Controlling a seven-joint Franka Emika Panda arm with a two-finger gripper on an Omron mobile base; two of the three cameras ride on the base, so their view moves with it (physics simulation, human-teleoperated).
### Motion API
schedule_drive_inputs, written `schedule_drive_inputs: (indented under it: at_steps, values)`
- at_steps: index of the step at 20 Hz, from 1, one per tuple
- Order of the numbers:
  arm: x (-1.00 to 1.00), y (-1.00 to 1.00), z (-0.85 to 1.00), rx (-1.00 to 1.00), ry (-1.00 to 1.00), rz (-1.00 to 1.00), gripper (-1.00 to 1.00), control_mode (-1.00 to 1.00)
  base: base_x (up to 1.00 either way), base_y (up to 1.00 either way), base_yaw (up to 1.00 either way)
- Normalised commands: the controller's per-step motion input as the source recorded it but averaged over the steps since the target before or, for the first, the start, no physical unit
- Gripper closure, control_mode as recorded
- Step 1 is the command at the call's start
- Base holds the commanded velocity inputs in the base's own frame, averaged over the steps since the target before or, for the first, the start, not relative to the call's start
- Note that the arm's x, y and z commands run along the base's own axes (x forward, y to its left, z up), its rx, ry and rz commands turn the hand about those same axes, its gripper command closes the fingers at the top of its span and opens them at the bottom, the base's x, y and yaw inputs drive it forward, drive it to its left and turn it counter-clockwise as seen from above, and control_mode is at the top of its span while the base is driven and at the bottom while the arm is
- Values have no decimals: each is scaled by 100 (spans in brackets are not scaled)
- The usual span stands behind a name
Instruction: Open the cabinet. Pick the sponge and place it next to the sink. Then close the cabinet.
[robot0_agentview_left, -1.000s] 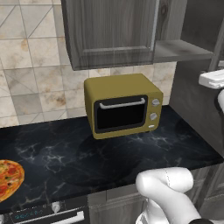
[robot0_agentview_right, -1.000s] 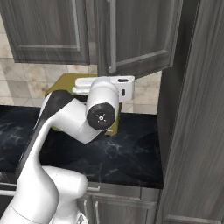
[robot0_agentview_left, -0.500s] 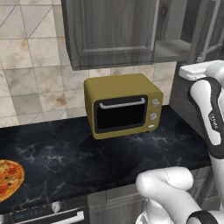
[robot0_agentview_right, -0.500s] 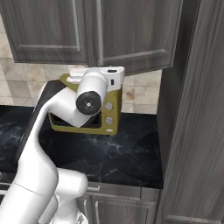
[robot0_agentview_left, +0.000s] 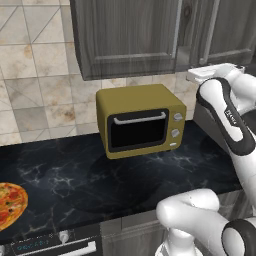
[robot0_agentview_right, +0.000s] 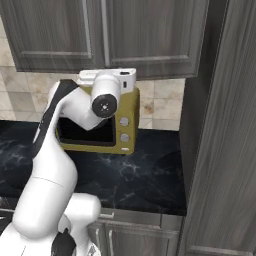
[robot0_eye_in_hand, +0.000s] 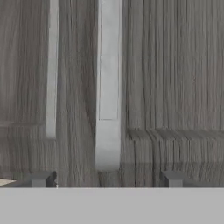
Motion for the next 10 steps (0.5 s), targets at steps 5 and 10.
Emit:
schedule_drive_inputs:
  at_steps: [5, 10]
  values:
    - [60, 0, 7, 0, 5, 13, -100, -100, 0, 0, 0]
    - [61, 0, 4, 0, 1, 8, -100, -100, 0, 0, 0]
